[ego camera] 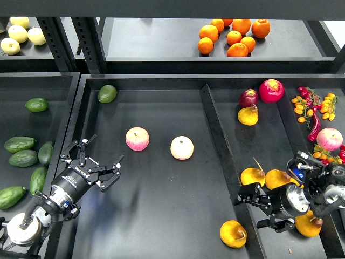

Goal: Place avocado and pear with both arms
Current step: 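Lower the right gripper onto the yellow pear and close it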

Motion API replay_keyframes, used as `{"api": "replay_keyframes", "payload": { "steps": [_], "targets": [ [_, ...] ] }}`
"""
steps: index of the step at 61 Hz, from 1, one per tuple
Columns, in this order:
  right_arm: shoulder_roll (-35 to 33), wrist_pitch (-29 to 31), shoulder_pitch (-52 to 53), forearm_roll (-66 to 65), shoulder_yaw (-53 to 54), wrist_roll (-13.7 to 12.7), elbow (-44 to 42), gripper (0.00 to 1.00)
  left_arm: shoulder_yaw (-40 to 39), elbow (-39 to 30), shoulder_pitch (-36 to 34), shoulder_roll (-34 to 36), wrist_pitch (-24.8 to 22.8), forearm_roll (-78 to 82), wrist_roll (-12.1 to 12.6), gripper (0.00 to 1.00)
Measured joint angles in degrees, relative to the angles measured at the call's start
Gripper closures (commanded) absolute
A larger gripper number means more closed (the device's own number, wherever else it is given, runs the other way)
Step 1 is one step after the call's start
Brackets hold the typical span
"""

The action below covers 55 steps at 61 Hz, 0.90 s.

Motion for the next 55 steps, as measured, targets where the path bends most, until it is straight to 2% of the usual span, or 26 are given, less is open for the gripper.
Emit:
{"api": "replay_keyframes", "payload": {
  "steps": [35, 45, 55],
  "targets": [
    [3.9, 0.0, -0.1, -0.4, -3.8, 0.0, -2.1, 0.04, -0.1, 0.2, 0.2, 0.0, 0.0, 0.0, 0.0, 0.01],
    [4.3, 0.0, 0.0, -0.6, -4.5, 0.0, -3.0, 0.10, -0.1, 0.1, 0.3, 0.0, 0.0, 0.0, 0.0, 0.01],
    [4.4, 0.0, -0.4, -0.3, -4.6, 0.0, -3.1, 0.23, -0.1, 0.1, 0.3, 0.0, 0.0, 0.0, 0.0, 0.01]
  ]
}}
